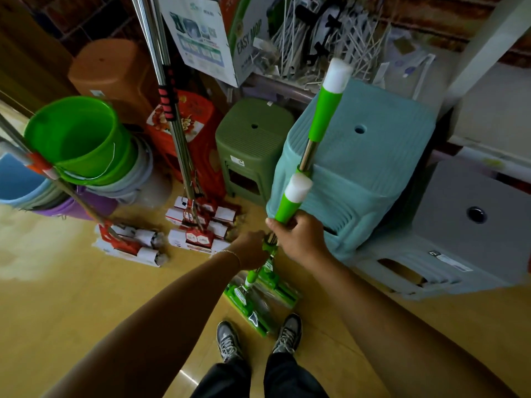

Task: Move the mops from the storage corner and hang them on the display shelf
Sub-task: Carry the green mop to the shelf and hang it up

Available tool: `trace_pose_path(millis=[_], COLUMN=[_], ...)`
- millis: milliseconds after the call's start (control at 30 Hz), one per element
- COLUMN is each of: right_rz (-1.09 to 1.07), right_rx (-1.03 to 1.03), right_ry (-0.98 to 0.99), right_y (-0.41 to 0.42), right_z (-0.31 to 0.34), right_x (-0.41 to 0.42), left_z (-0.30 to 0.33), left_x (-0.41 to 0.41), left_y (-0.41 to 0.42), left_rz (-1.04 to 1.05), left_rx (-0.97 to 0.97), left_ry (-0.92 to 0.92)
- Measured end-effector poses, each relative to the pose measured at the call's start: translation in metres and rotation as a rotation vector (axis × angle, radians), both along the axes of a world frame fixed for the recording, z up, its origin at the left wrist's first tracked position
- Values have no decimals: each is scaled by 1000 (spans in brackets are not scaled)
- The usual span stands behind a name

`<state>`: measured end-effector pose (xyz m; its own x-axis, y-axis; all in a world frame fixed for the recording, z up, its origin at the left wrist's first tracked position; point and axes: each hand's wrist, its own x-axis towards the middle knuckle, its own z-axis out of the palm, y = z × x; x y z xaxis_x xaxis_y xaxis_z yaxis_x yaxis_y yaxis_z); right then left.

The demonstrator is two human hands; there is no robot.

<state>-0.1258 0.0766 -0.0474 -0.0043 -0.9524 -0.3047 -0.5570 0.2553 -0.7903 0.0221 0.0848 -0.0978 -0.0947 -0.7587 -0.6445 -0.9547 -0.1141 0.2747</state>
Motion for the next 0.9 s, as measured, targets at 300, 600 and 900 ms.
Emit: trace_pose_path(millis=[300, 600, 900], right_rz=[197, 256, 451], right_rx=[-230, -397, -407], right_ry=[6, -70, -218], right_y=[51, 95, 162], right_z=[18, 66, 137], right_x=[29, 117, 270], left_z=[6, 59, 115], left_x=[36, 128, 269], left_y=[54, 103, 190], left_rz=[118, 79, 206], left_rx=[14, -131, -289], left_ry=[231, 272, 413])
